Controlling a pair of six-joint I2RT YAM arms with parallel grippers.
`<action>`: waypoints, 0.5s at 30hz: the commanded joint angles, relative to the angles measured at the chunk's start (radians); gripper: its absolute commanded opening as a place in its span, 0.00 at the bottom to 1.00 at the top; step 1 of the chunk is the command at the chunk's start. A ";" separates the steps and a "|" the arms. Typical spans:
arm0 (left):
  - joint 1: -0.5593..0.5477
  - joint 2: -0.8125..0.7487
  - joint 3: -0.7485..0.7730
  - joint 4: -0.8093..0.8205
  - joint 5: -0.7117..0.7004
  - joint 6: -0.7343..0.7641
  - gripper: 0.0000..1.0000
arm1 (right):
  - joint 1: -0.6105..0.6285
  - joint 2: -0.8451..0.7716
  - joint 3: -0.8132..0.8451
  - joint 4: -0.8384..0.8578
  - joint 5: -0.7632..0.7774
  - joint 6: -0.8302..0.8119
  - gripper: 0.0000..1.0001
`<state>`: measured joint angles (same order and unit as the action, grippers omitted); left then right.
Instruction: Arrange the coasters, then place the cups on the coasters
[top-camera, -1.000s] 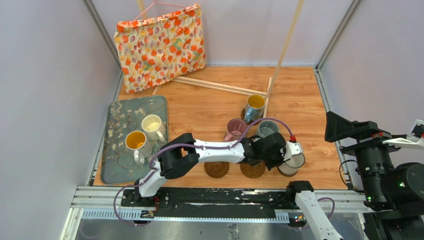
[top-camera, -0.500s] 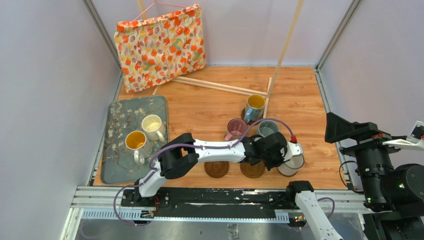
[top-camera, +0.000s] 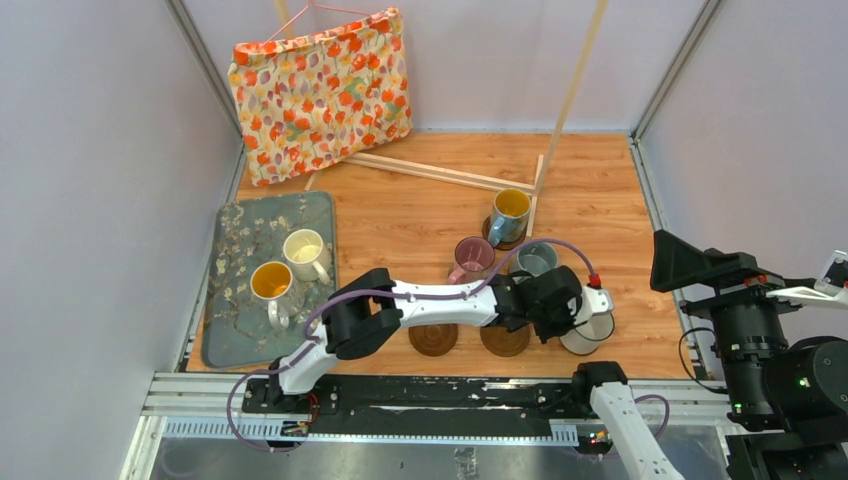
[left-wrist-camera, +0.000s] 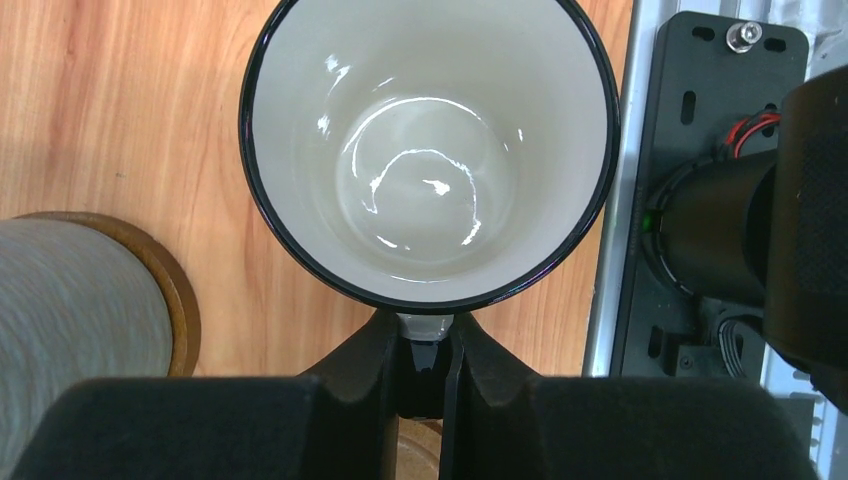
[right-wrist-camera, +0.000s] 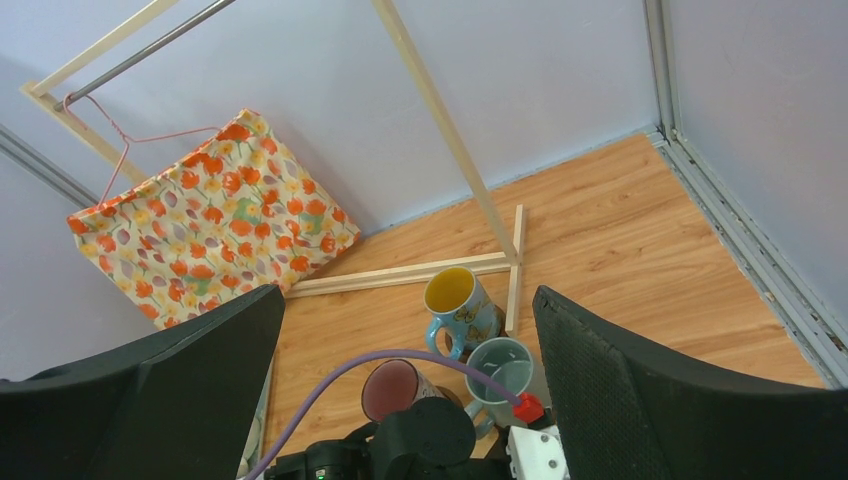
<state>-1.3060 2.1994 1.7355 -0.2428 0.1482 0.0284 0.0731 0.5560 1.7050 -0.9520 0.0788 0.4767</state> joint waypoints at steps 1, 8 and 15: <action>-0.016 0.047 0.066 -0.025 -0.008 -0.012 0.00 | 0.014 -0.019 -0.011 -0.002 -0.001 0.007 1.00; -0.018 0.047 0.067 -0.021 -0.021 -0.014 0.00 | 0.015 -0.021 -0.014 -0.004 -0.005 0.007 1.00; -0.018 0.046 0.106 -0.069 -0.109 -0.001 0.00 | 0.014 -0.018 -0.025 -0.003 -0.024 0.017 1.00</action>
<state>-1.3167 2.2318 1.7878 -0.2588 0.1135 0.0177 0.0731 0.5514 1.6882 -0.9535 0.0742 0.4805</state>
